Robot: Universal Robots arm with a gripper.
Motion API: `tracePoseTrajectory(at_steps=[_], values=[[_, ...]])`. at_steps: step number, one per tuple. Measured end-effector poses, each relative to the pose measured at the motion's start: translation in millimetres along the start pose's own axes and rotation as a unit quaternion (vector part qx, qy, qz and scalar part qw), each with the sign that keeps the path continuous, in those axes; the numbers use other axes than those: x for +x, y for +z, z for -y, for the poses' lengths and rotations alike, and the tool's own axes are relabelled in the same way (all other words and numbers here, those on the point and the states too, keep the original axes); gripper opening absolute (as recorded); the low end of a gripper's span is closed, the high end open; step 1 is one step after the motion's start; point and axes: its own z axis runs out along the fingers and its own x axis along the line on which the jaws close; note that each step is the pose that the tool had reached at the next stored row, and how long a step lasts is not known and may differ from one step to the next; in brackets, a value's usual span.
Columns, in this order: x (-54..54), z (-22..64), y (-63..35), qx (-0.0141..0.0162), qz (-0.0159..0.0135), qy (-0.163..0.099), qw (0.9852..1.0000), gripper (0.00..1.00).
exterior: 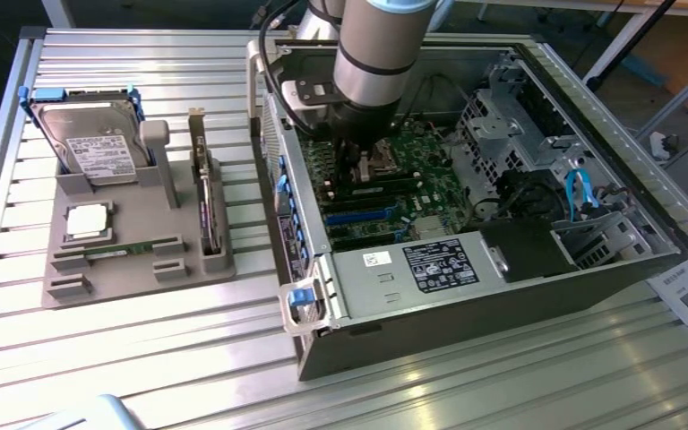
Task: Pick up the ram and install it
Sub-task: 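Press down the ram until it locks into place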
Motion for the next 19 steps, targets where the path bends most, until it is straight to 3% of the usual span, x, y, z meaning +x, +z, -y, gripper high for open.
tracePoseTrajectory(at_steps=[19], values=[[2.3,-0.1,2.8,-0.0001,0.0,0.0,1.0,0.1]])
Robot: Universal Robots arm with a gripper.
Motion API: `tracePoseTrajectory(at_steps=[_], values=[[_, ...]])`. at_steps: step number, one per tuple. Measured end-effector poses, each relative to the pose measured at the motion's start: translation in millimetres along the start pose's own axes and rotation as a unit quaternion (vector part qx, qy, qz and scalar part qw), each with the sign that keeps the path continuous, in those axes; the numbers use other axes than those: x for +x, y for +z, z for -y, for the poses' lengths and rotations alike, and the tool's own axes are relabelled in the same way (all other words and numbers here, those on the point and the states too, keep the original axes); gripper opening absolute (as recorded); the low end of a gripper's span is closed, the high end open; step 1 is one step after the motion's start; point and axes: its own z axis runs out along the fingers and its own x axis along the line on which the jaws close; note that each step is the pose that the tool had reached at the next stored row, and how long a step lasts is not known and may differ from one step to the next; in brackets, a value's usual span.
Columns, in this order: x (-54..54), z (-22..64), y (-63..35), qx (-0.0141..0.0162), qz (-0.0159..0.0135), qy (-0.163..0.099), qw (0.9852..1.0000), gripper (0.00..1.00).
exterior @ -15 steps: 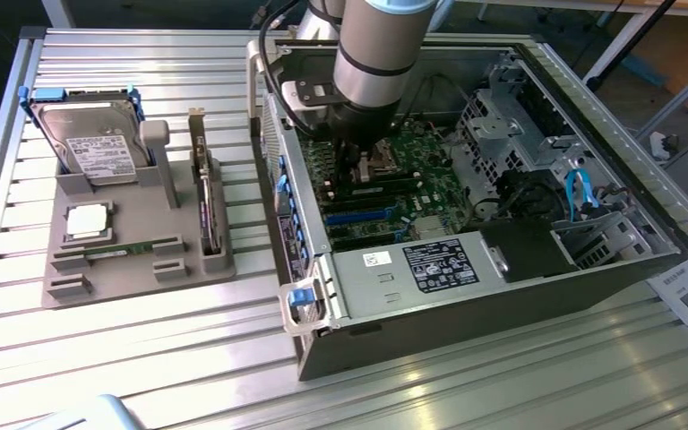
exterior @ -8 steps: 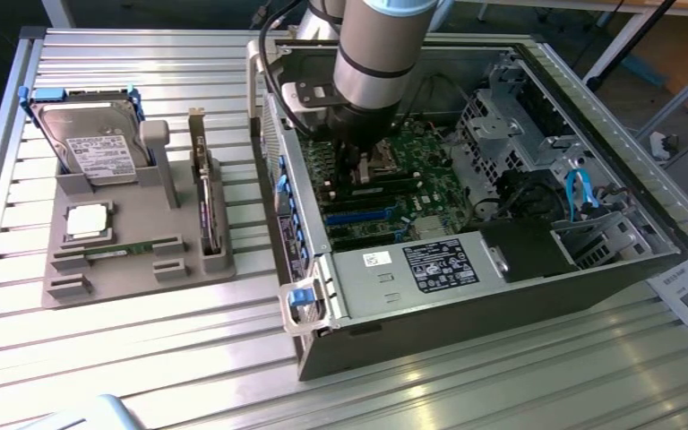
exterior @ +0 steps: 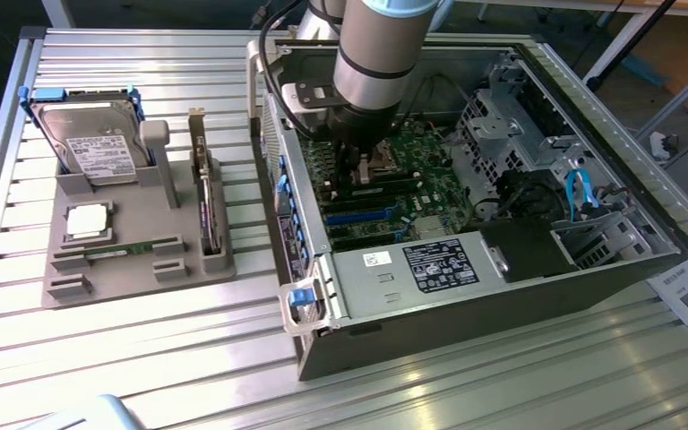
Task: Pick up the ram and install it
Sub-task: 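Press down the ram until it locks into place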
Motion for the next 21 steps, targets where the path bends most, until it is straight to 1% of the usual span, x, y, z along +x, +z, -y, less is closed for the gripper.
tracePoseTrajectory(at_steps=[6,10,11,13,21], values=[[0.2,0.0,0.5,0.0,0.0,0.0,1.0,0.1],[-0.1,0.2,-1.5,0.0004,0.0005,0.0,1.0,0.1],[-0.1,0.3,-3.7,-0.0001,0.0001,0.0,1.0,0.1],[-0.3,0.4,-6.4,-0.0004,0.0001,0.0,1.0,0.1],[-1.5,1.4,-22.9,-0.0023,0.0,0.0,1.0,0.1]])
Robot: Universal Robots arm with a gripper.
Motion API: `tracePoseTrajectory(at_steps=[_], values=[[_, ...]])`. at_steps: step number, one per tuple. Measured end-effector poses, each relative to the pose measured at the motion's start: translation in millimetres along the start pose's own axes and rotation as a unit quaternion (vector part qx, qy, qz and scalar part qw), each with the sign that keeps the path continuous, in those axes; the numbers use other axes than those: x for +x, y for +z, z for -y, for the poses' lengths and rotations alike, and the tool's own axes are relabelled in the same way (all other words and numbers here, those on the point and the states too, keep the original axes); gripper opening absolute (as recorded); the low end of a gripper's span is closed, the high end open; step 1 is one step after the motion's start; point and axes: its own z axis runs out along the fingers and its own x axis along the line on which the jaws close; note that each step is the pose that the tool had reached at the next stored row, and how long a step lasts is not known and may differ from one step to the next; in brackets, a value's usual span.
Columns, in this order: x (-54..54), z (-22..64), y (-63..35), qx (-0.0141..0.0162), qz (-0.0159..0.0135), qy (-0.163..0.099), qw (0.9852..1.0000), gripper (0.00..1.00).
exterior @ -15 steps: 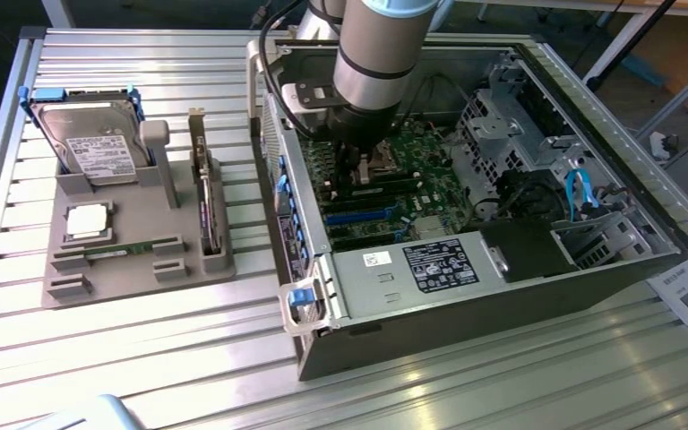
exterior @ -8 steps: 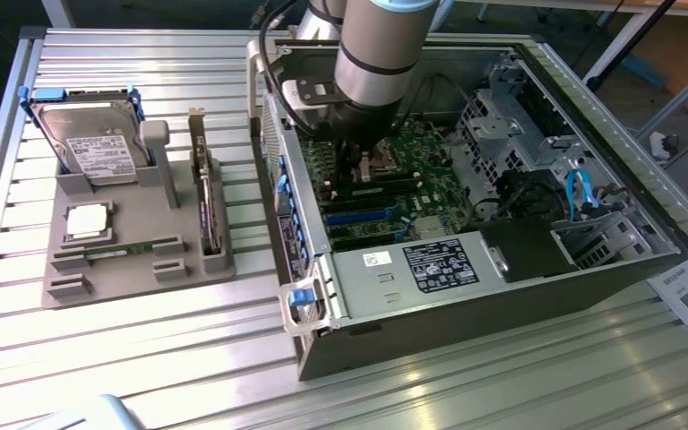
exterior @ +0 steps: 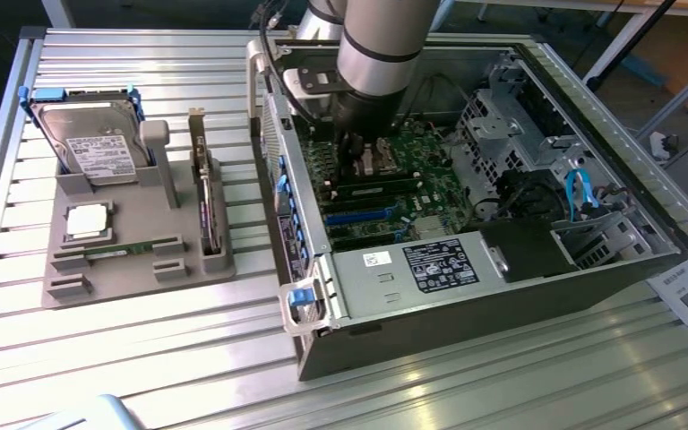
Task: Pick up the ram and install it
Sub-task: 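Press down the ram until it locks into place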
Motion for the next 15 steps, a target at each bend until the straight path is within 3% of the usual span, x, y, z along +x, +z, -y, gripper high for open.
tracePoseTrajectory(at_steps=[6,11,15], values=[[-1.6,0.8,-21.8,-0.0004,0.0,0.0,1.0,0.1],[-1.6,1.2,-23.0,-0.0004,0.0,0.0,1.0,0.1],[-1.5,9.2,-22.7,-0.001,0.0,0.0,1.0,0.1]])
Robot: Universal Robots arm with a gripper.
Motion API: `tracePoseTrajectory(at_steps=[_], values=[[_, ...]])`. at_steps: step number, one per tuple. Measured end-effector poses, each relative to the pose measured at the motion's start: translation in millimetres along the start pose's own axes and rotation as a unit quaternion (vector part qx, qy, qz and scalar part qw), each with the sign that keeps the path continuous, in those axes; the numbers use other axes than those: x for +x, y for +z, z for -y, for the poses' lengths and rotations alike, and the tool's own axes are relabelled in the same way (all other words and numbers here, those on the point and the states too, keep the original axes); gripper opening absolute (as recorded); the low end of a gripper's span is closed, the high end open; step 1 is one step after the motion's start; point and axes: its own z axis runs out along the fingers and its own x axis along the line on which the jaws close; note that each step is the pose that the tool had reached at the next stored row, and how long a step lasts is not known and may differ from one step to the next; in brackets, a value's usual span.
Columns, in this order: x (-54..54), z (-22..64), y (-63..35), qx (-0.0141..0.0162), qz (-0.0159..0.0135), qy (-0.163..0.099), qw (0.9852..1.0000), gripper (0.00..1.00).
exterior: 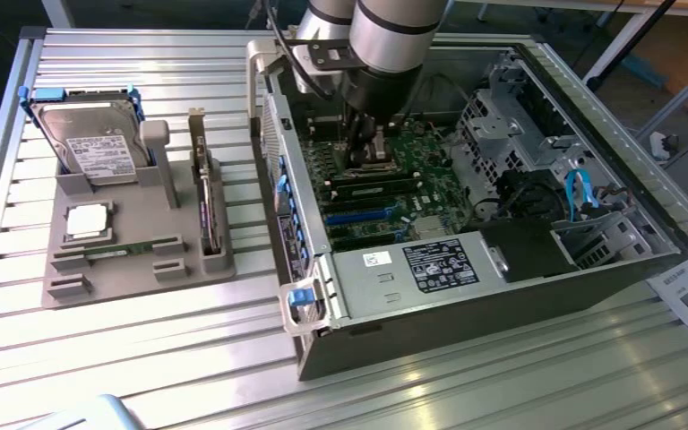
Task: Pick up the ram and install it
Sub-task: 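Press down the ram until it locks into place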
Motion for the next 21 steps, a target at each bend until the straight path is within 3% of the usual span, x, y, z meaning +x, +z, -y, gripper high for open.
tracePoseTrajectory(at_steps=[10,15,21], values=[[2.5,36.6,1.0,-0.0053,0.0,0.0,1.0,0.1],[4.8,62.2,1.6,-0.0093,0.0,0.001,1.0,0.1],[4.9,65.8,1.7,-0.0098,-0.0001,0.001,1.0,0.1]])
